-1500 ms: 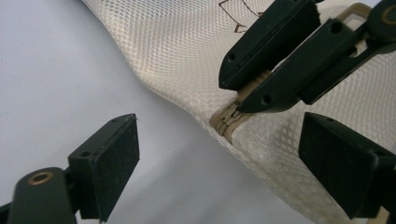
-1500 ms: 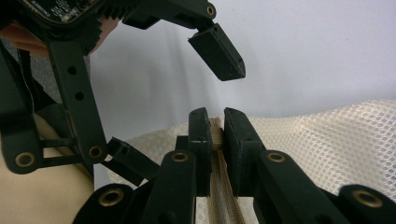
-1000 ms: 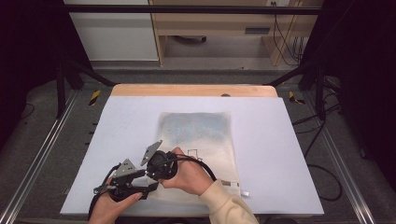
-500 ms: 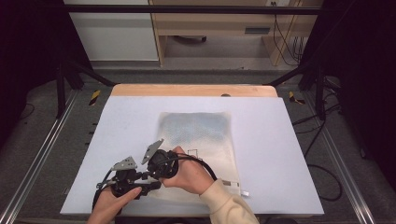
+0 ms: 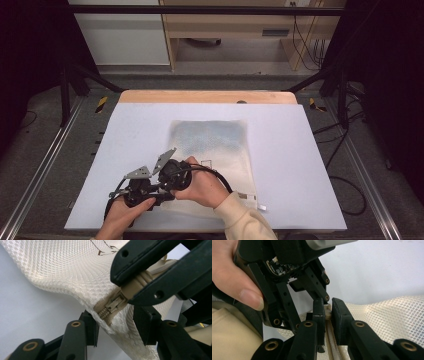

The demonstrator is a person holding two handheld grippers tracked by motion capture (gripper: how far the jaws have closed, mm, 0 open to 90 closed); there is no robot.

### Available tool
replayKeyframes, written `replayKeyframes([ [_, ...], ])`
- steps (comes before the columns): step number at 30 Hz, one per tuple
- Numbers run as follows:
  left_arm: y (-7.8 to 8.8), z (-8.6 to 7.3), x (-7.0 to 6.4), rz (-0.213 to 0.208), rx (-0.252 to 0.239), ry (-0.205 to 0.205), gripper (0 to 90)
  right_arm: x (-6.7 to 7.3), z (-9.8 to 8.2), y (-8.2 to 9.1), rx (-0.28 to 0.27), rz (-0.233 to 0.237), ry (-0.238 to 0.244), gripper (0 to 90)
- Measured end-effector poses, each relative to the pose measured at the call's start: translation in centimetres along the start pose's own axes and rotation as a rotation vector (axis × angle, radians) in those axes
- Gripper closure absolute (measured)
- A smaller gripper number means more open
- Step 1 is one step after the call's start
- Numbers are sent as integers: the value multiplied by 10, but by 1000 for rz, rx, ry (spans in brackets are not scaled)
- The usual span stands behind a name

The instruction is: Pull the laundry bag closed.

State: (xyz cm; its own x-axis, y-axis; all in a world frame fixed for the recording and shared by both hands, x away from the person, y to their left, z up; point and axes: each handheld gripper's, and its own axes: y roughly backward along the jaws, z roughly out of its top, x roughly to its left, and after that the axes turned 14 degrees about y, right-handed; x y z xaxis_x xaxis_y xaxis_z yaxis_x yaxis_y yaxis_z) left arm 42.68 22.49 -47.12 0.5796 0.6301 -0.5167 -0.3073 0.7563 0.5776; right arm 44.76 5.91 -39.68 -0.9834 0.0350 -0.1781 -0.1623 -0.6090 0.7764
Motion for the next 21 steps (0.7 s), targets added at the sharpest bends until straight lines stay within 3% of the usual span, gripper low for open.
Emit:
replayKeyframes([
  [5, -2, 0, 1, 3, -5, 1, 605, 0, 0, 0, -4, -5, -2, 817],
  [16, -5, 1, 2, 10, 17, -12, 799, 0, -2, 0, 2, -3, 4, 818],
  [21, -4, 0, 1, 22, 24, -16, 833, 0, -4, -2, 8, 0, 9, 817],
])
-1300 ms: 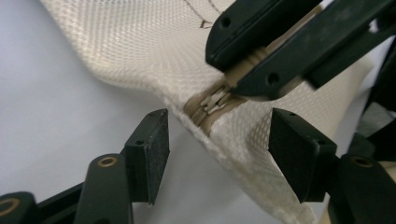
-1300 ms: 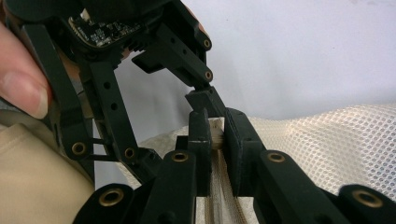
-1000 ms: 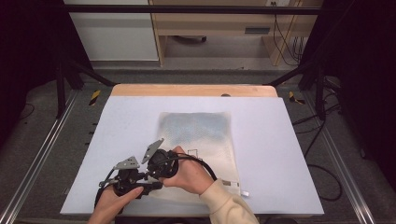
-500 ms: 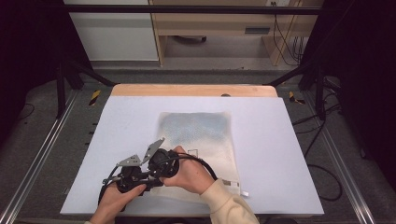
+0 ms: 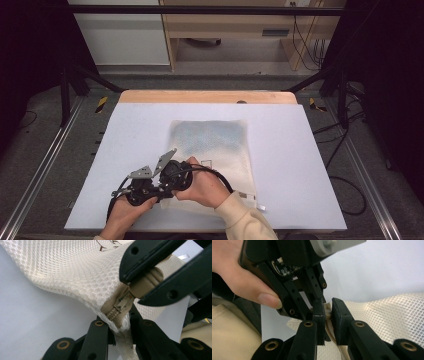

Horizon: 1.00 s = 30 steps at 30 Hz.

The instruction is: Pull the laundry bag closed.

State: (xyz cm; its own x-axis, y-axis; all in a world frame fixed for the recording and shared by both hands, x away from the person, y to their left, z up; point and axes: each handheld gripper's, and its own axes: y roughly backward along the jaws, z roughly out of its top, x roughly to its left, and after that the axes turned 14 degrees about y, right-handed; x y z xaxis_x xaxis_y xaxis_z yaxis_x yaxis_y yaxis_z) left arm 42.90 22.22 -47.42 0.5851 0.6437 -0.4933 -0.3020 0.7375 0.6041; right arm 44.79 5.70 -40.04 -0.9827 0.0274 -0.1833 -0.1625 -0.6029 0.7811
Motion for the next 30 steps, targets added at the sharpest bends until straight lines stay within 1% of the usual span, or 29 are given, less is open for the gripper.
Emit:
replayKeyframes([
  [1, 0, 0, 0, 4, -2, -2, 838, 0, -1, 0, -4, 1, -3, 817],
  [4, 1, 0, 0, 5, -8, 0, 848, 0, -2, 1, 2, -3, 8, 817],
  [5, 1, 0, 1, 1, -9, 2, 849, 1, -2, 1, 12, -2, 6, 817],
  [7, 2, 1, 1, 7, -14, -1, 851, 1, -3, 0, 14, 1, 13, 818],
  [8, 3, 1, 2, 6, -13, -1, 851, 1, -4, 0, 18, -3, 18, 818],
  [11, 3, 1, 2, 9, -10, -5, 852, 2, -6, -1, 26, -3, 13, 818],
  [15, 3, 1, 1, 12, -9, -6, 854, 1, -9, -2, 50, 3, 26, 818],
  [19, 4, 1, 0, 14, -10, -13, 856, 2, -9, -2, 51, -2, 33, 819],
  [20, 4, 1, 1, 14, -10, -13, 856, 1, -10, -1, 58, 0, 39, 819],
  [25, 4, 1, 0, 23, -4, -21, 857, 2, -10, -3, 79, 0, 38, 820],
  [28, 4, 1, 0, 33, -2, -20, 858, 2, -11, -4, 93, -1, 51, 821],
  [29, 4, 1, -1, 34, -10, -11, 857, 3, -11, -4, 102, -3, 47, 821],
  [30, 4, 1, -1, 36, -12, -11, 858, 3, -12, -4, 108, -4, 55, 821],
])
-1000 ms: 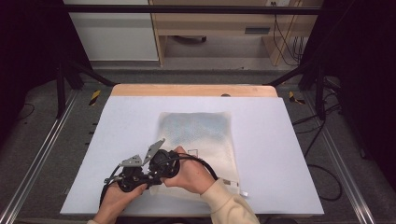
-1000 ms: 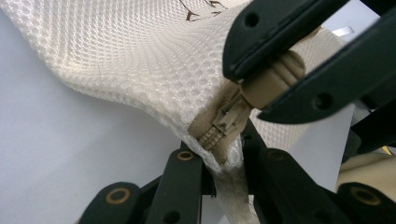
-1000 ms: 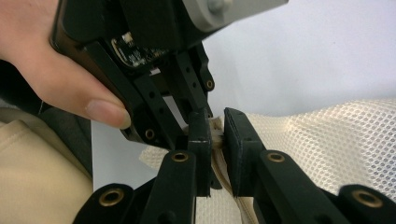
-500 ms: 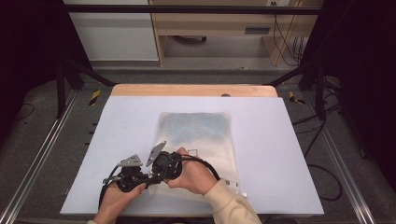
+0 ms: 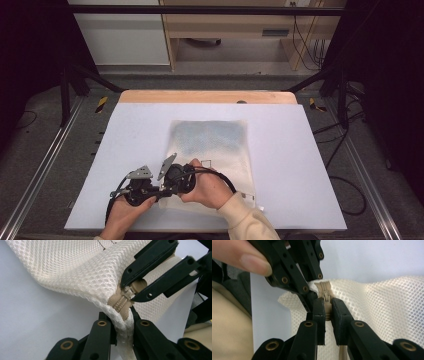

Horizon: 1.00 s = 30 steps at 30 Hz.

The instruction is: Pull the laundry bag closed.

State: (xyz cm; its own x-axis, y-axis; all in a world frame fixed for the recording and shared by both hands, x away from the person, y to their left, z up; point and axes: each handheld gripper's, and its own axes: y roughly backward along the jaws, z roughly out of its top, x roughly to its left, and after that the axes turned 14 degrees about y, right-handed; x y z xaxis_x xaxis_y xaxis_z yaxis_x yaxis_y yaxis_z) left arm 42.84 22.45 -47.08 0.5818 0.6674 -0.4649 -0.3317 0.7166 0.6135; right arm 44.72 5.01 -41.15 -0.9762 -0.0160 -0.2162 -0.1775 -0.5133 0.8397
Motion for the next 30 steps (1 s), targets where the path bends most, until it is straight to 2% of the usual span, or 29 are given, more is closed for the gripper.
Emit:
replayKeyframes([
  [4, 1, 0, 0, -2, -9, 3, 858, 0, -2, 1, 7, 0, 0, 821],
  [11, 4, 1, 2, -13, -16, 10, 858, -3, -12, 2, 48, -8, -27, 821],
  [14, 3, 1, 1, -10, -14, 5, 857, -4, -16, 3, 49, -3, -48, 821],
  [21, 2, 0, 1, -6, -5, -3, 857, -4, -18, 4, 49, 6, -35, 820],
  [30, 0, -1, -1, -3, -4, -3, 856, -2, -21, 3, 43, 9, -42, 820],
])
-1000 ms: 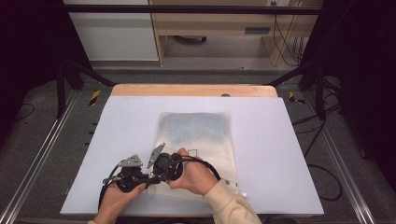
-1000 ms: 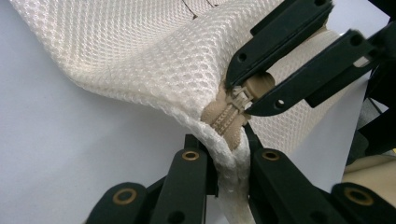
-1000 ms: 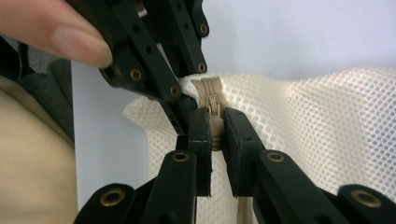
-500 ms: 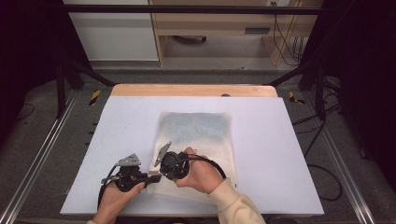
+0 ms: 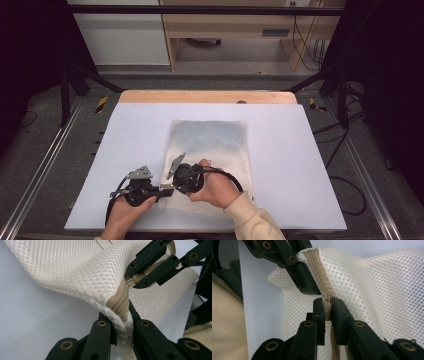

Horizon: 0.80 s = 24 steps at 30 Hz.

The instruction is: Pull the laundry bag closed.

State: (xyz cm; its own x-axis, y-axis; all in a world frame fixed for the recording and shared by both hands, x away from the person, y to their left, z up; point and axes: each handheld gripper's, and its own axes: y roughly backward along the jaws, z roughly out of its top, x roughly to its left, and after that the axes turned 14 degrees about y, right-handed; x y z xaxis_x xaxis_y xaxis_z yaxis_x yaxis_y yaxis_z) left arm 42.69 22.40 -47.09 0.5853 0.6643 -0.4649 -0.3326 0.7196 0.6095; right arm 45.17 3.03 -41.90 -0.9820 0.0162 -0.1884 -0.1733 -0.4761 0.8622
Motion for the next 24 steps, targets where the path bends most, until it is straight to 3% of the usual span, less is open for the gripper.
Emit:
replayKeyframes([
  [24, -5, -1, -7, -2, 23, -31, 855, 6, -8, 4, 9, 5, -4, 820],
])
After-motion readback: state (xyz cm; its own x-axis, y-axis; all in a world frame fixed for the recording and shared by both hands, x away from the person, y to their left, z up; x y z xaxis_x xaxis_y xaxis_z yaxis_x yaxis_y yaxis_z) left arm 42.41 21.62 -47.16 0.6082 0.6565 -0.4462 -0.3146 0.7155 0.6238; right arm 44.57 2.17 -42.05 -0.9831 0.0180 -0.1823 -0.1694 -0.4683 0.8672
